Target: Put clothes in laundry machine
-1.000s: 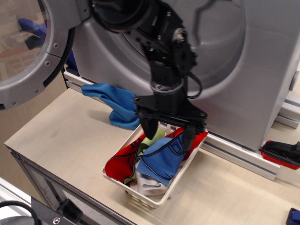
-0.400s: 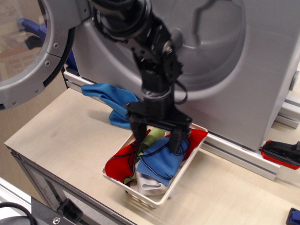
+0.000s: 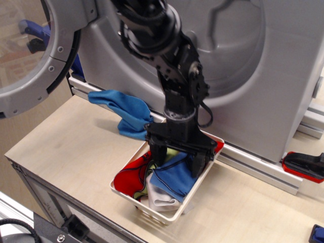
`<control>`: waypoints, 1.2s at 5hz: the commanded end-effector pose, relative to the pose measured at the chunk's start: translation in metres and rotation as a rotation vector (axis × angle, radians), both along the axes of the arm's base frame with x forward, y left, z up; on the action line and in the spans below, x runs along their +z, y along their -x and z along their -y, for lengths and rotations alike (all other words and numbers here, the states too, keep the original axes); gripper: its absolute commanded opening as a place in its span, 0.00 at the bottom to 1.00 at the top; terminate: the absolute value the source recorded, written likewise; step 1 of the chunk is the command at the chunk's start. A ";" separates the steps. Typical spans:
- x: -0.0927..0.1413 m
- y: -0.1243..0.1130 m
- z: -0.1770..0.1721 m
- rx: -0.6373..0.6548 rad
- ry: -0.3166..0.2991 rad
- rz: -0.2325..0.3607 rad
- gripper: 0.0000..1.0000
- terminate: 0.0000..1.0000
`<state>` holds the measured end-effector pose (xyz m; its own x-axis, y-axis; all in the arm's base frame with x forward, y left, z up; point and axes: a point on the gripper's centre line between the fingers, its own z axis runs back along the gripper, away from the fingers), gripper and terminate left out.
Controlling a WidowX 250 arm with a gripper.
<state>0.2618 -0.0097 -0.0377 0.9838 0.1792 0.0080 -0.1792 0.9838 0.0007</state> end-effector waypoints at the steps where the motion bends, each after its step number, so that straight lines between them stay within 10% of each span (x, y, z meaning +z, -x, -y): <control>1: 0.004 -0.013 -0.001 0.114 0.045 0.053 0.00 0.00; 4: 0.055 -0.013 0.008 0.075 -0.063 0.250 0.00 0.00; 6: 0.137 -0.016 0.002 0.095 0.069 0.292 0.00 0.00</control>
<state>0.2743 -0.0141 0.0850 0.9332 0.2794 0.2260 -0.2582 0.9587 -0.1191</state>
